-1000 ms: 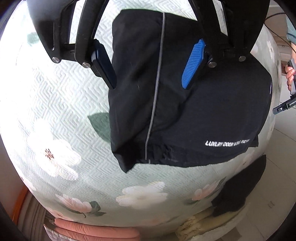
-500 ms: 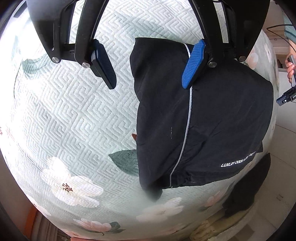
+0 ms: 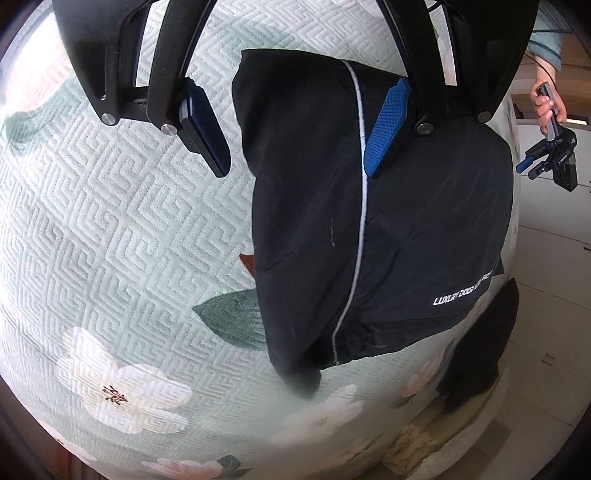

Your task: Fold large clothes

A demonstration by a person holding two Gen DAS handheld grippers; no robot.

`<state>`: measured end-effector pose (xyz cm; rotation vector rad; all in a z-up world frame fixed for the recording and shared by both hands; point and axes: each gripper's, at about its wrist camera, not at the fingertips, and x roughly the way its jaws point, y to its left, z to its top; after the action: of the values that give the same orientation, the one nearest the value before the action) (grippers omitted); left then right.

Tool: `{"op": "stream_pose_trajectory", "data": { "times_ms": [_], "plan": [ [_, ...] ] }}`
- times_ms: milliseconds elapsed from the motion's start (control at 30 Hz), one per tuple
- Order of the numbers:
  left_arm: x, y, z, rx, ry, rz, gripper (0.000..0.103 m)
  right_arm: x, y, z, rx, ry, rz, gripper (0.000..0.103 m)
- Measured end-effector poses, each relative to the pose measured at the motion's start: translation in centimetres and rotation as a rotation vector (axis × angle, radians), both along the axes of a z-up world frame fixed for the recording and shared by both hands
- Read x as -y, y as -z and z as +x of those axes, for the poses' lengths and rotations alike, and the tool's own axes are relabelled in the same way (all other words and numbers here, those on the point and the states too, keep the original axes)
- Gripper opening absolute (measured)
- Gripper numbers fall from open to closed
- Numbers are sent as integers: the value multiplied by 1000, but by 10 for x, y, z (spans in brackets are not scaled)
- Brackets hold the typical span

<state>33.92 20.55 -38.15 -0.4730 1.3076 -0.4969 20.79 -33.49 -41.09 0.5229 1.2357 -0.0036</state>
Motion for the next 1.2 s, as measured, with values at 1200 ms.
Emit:
{"op": "stream_pose_trajectory", "data": {
  "times_ms": [1200],
  "plan": [
    [51, 104, 107, -170, 178, -329, 52, -10, 72, 82, 135, -172, 446, 66]
  ]
}}
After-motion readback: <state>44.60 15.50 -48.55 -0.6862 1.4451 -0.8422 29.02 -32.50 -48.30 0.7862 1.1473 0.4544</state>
